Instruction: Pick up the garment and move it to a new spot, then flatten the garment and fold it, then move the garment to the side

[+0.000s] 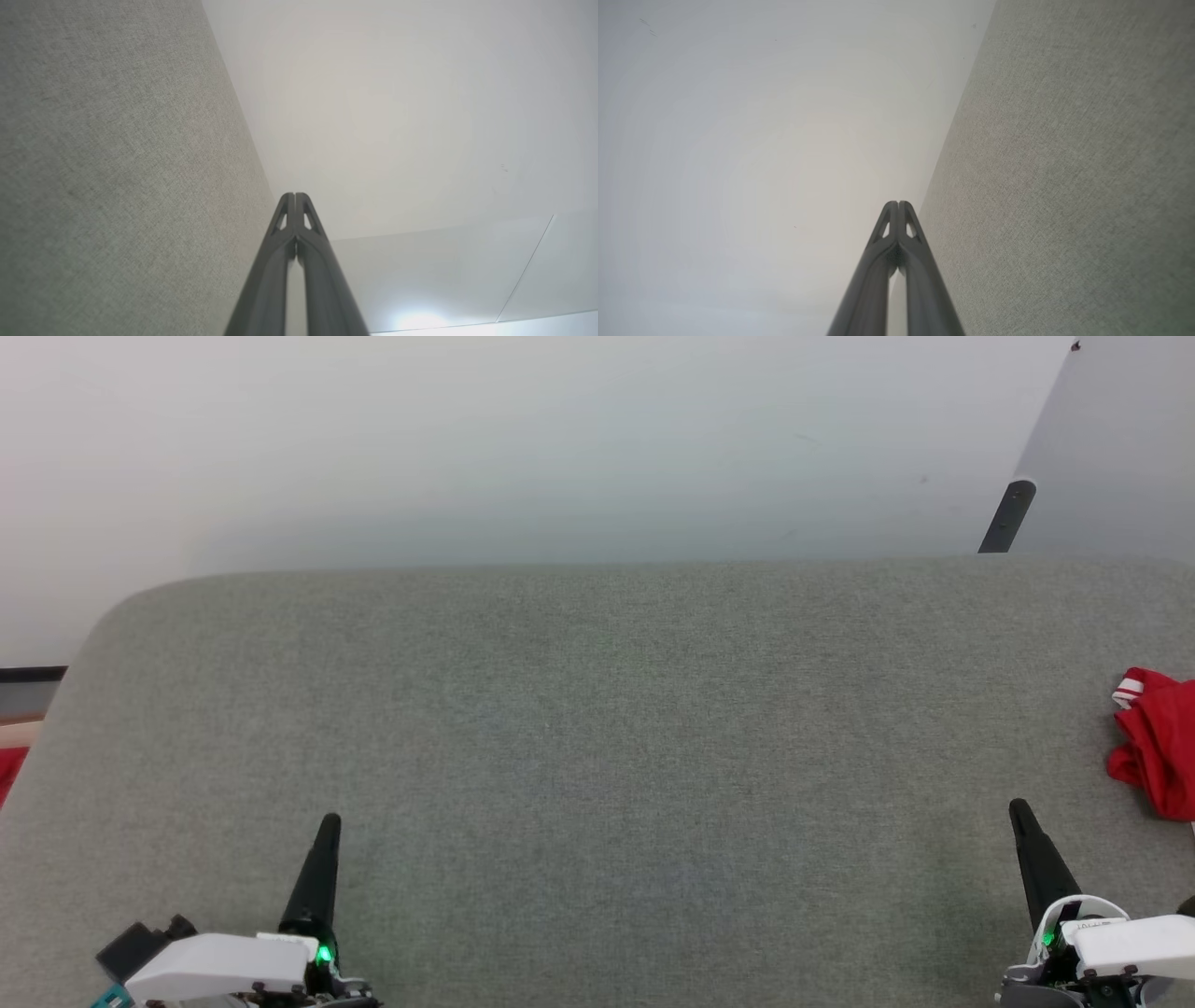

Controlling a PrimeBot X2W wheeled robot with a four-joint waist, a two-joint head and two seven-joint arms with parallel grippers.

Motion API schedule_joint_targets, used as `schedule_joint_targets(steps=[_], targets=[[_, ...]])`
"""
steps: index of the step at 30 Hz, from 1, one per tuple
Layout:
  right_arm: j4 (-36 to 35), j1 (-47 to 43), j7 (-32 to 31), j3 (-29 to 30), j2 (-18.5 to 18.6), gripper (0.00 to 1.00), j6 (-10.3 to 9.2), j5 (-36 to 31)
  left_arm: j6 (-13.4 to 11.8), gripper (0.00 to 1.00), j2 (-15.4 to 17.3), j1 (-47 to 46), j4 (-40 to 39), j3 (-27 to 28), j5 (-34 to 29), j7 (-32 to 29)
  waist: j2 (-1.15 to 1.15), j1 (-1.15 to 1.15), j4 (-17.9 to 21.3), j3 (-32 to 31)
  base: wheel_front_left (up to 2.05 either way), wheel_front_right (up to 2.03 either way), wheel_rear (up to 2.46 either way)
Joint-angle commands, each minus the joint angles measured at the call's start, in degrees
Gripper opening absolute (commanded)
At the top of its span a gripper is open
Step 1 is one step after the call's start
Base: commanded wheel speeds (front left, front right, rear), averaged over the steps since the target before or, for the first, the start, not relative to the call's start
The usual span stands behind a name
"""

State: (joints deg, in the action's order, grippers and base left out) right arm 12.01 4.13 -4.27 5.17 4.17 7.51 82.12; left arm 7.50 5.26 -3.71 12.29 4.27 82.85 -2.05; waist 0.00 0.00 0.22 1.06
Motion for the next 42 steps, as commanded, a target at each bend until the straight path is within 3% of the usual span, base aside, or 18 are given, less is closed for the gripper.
schedule_joint_targets(steps=[1, 28, 42], targets=[[0.09, 1.07, -0.30, 0.21, -0.16, 0.00, -0.03, 1.25, -0.02, 0.00, -0.13, -0.92, 0.10, 0.22, 1.19, -0.39, 0.00, 0.00, -0.01, -0.05, 0.00, 0.00, 0.00], [2.15, 2.50, -1.92, 0.89, -0.93, 0.00, -0.04, 11.07, -0.02, 0.00, -1.49, -2.71, 1.88, 0.93, 11.03, -3.52, 0.00, 0.00, -0.22, -0.88, 0.00, 0.00, 0.00], [2.10, 2.16, -2.01, 0.97, -1.02, 0.00, -0.04, 10.69, -0.02, 0.00, -1.62, -2.72, 1.84, 1.14, 10.46, -3.79, 0.00, 0.00, -0.22, -0.88, 0.00, 0.00, 0.00]])
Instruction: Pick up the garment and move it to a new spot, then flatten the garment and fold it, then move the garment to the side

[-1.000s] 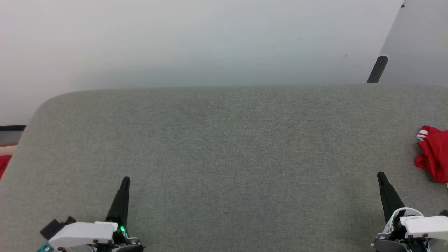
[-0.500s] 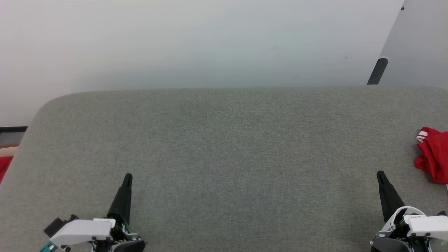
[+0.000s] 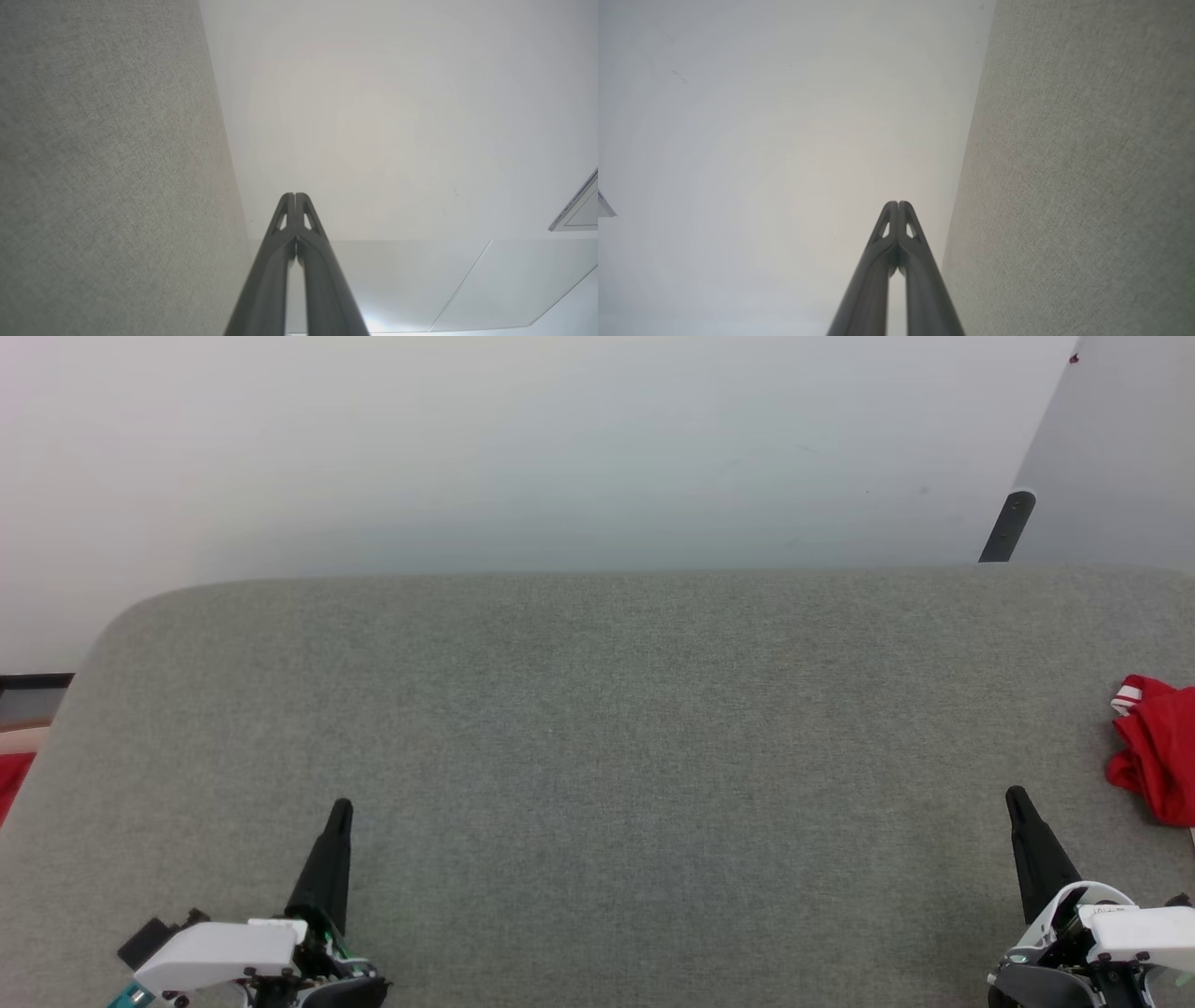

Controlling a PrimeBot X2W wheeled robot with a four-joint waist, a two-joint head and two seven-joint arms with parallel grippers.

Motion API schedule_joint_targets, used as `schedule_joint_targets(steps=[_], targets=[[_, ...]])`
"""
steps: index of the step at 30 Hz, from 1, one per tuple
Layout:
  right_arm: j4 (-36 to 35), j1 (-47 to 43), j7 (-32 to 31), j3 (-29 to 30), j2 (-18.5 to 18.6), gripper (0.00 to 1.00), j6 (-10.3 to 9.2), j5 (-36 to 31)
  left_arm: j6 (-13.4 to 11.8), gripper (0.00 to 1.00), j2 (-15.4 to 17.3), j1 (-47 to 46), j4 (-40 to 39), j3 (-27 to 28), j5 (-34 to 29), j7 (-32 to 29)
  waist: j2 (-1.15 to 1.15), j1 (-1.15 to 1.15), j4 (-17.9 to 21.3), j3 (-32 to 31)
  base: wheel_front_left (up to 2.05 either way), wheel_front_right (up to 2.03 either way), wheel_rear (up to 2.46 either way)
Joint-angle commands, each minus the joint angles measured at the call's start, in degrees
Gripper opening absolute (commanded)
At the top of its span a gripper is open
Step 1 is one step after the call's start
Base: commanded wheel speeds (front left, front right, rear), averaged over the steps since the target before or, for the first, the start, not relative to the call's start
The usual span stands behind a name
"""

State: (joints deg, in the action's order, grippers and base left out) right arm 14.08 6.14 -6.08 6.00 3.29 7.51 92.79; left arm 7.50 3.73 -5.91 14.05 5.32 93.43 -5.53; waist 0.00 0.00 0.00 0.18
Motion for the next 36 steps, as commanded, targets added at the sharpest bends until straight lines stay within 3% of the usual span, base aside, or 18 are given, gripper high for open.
schedule_joint_targets(steps=[1, 36], targets=[[0.03, 0.15, -0.20, 0.14, -0.14, 0.00, -0.04, 0.01, -0.02, 0.00, -0.11, -0.52, 0.08, 0.10, -0.13, -0.32, 0.00, 0.00, 0.00, 0.00, 0.00, 0.00, 0.00], [0.05, 0.18, -0.31, 0.35, -0.28, 0.00, -0.04, -0.22, -0.02, 0.00, -0.41, -0.58, 0.10, 0.57, -0.61, -0.57, 0.00, 0.00, 0.00, 0.00, 0.00, 0.00, 0.00]])
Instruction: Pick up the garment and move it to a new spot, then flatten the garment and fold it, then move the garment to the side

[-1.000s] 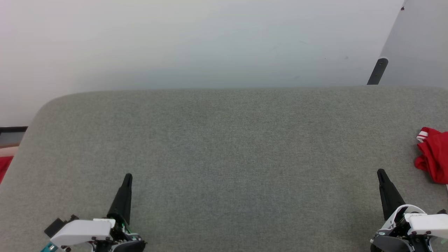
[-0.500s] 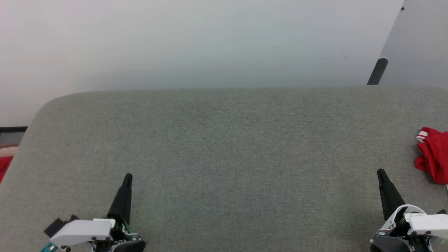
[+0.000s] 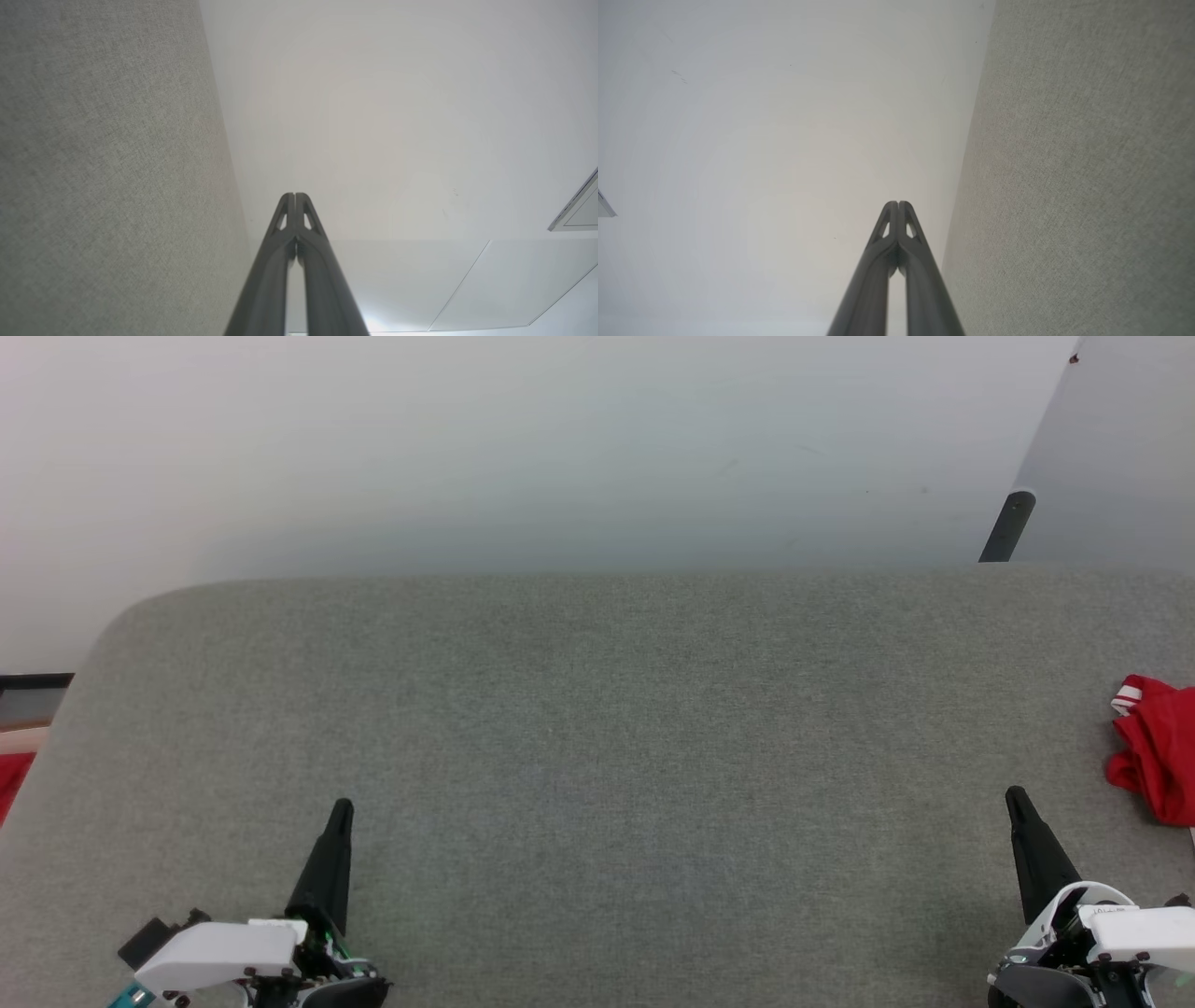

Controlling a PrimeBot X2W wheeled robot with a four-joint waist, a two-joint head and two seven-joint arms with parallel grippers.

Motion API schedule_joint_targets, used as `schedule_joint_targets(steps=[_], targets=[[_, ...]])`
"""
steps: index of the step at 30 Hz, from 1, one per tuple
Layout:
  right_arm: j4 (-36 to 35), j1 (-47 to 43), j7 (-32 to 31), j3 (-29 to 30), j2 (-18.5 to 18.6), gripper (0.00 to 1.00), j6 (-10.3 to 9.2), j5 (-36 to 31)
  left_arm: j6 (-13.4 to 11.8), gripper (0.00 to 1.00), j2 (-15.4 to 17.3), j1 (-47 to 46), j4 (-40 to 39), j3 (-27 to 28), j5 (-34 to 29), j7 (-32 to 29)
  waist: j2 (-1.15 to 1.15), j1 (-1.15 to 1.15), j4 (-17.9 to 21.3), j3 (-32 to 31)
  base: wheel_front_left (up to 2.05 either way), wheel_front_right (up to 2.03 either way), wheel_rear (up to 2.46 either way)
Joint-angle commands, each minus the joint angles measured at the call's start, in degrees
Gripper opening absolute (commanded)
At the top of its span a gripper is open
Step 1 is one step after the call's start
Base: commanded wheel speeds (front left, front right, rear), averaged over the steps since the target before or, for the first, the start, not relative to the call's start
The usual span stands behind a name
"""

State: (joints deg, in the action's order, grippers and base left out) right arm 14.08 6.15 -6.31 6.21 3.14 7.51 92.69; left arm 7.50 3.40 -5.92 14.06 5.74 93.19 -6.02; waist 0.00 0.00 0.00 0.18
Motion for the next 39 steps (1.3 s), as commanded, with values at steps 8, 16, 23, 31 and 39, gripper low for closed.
schedule_joint_targets(steps=[8, 16, 23, 31, 39], targets=[[0.05, 0.18, -0.13, 0.16, -0.16, 0.00, -0.04, -0.17, -0.02, 0.00, -0.13, -0.58, 0.09, 0.23, -0.41, -0.19, 0.00, 0.00, 0.00, 0.00, 0.00, 0.00, 0.00], [0.05, 0.18, -0.17, 0.19, -0.19, 0.00, -0.04, -0.17, -0.02, 0.00, -0.18, -0.59, 0.09, 0.31, -0.38, -0.28, 0.00, 0.00, 0.00, 0.00, 0.00, 0.00, 0.00], [0.05, 0.19, -0.20, 0.21, -0.21, 0.00, -0.04, -0.20, -0.02, 0.00, -0.22, -0.59, 0.10, 0.37, -0.41, -0.33, 0.00, 0.00, 0.00, 0.00, 0.00, 0.00, 0.00], [0.05, 0.19, -0.24, 0.24, -0.23, 0.00, -0.04, -0.24, -0.02, 0.00, -0.27, -0.60, 0.09, 0.43, -0.49, -0.41, 0.00, 0.00, 0.00, 0.00, 0.00, 0.00, 0.00], [0.05, 0.20, -0.22, 0.26, -0.25, 0.00, -0.04, -0.28, -0.02, 0.00, -0.32, -0.60, 0.09, 0.48, -0.52, -0.47, 0.00, 0.00, 0.00, 0.00, 0.00, 0.00, 0.00]])
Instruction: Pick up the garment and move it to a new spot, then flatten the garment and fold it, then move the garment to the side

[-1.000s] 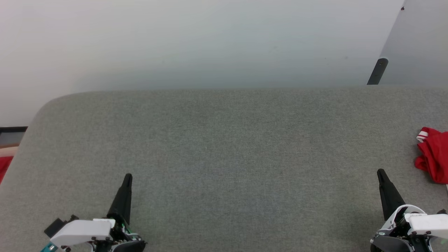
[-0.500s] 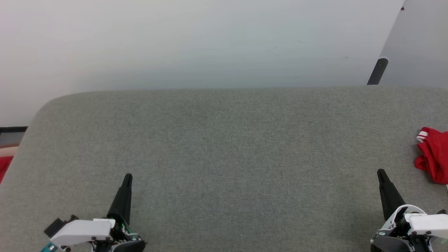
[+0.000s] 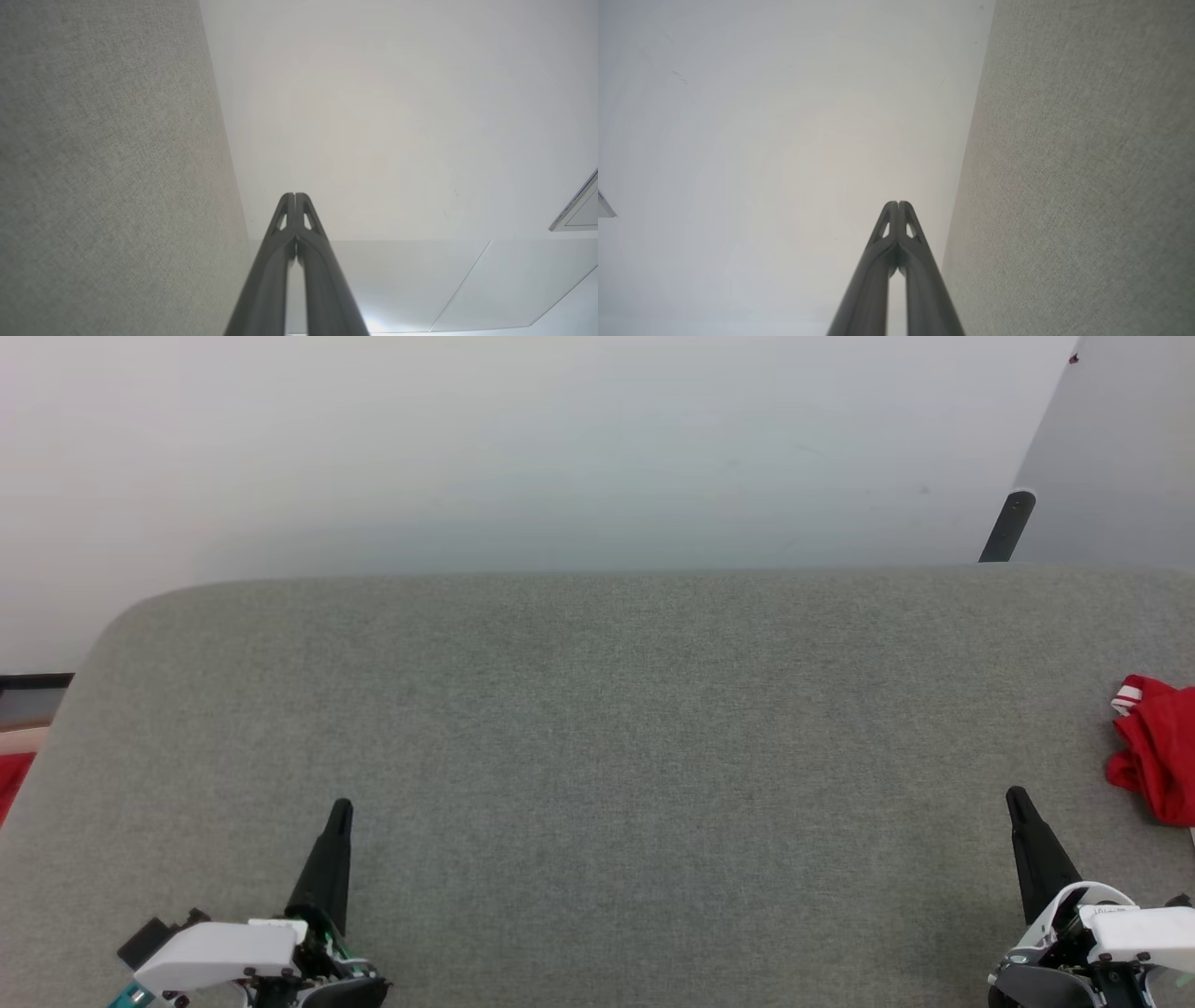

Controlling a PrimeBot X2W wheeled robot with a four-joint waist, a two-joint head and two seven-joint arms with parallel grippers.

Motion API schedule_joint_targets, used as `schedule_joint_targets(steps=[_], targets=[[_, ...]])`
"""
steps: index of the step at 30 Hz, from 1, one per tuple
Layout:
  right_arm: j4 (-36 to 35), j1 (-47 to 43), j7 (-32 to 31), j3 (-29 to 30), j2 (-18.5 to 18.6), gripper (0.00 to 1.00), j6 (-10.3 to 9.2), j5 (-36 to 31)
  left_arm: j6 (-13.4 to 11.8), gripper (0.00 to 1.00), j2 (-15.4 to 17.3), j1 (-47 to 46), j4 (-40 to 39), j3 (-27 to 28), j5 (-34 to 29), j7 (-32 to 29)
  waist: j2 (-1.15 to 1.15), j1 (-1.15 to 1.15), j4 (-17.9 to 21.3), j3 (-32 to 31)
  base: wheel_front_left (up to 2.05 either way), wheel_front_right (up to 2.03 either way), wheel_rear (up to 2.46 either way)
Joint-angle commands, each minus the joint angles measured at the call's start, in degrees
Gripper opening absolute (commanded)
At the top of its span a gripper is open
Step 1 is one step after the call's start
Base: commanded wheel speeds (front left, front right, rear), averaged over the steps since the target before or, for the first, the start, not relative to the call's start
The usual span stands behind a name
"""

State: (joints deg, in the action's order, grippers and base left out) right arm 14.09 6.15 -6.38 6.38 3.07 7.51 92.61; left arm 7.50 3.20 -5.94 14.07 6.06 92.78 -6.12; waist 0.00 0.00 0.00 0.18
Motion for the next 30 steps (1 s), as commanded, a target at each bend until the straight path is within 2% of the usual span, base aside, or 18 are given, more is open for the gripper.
schedule_joint_targets(steps=[1, 30], targets=[[0.04, 0.20, -0.15, 0.10, -0.19, 0.00, -0.04, -0.20, -0.02, 0.00, -0.12, -0.58, 0.08, 0.17, -0.11, -0.27, 0.00, 0.00, 0.00, 0.00, 0.00, 0.00, 0.00], [0.05, 0.21, -0.23, 0.15, -0.24, 0.00, -0.04, -0.28, -0.02, 0.00, -0.21, -0.60, 0.09, 0.34, -0.27, -0.39, 0.00, 0.00, 0.00, 0.00, 0.00, 0.00, 0.00]])
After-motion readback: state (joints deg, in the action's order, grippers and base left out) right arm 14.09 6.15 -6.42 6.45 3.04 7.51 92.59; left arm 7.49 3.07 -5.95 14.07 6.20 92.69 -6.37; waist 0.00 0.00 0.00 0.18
